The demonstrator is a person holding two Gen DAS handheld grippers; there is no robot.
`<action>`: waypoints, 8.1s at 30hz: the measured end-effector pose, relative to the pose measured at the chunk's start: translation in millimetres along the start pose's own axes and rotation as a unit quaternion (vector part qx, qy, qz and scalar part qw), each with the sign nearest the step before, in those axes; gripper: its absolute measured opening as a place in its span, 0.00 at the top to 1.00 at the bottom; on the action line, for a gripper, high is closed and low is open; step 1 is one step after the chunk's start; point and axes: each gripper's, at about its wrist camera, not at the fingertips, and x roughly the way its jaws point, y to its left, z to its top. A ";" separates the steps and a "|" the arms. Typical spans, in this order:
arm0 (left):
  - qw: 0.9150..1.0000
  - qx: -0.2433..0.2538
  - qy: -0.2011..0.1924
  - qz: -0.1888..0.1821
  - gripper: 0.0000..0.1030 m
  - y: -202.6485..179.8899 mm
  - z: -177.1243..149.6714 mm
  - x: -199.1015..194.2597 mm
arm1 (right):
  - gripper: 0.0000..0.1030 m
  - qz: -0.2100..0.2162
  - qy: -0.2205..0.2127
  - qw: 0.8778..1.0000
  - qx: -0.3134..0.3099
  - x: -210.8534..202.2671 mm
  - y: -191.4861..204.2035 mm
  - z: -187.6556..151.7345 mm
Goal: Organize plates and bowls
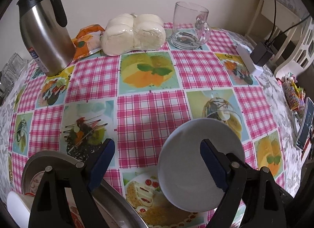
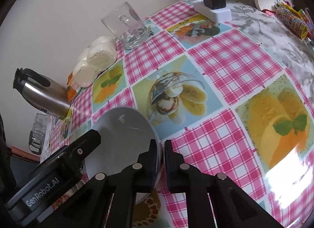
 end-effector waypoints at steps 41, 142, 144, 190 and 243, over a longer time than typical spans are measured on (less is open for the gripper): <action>0.998 0.028 0.044 -0.035 0.76 -14.5 -14.1 25.7 | 0.90 -0.001 0.017 1.000 0.023 7.1 -8.1 -3.9; 0.988 -0.141 -0.043 -0.044 0.80 178.9 -92.3 -139.2 | 0.87 0.024 0.008 0.981 -0.191 -70.6 197.5 -124.1; 0.988 -0.143 -0.041 -0.041 0.80 178.8 -92.5 -138.0 | 0.87 0.022 0.010 0.981 -0.194 -69.3 198.8 -125.4; 0.987 -0.153 -0.049 -0.028 0.80 181.5 -89.9 -129.2 | 0.61 0.080 -0.023 0.983 -0.163 -94.8 183.5 -105.9; 0.985 -0.147 -0.083 0.043 0.04 197.1 -176.7 -163.9 | 0.03 0.018 -0.081 0.972 -0.220 -122.6 143.8 -163.0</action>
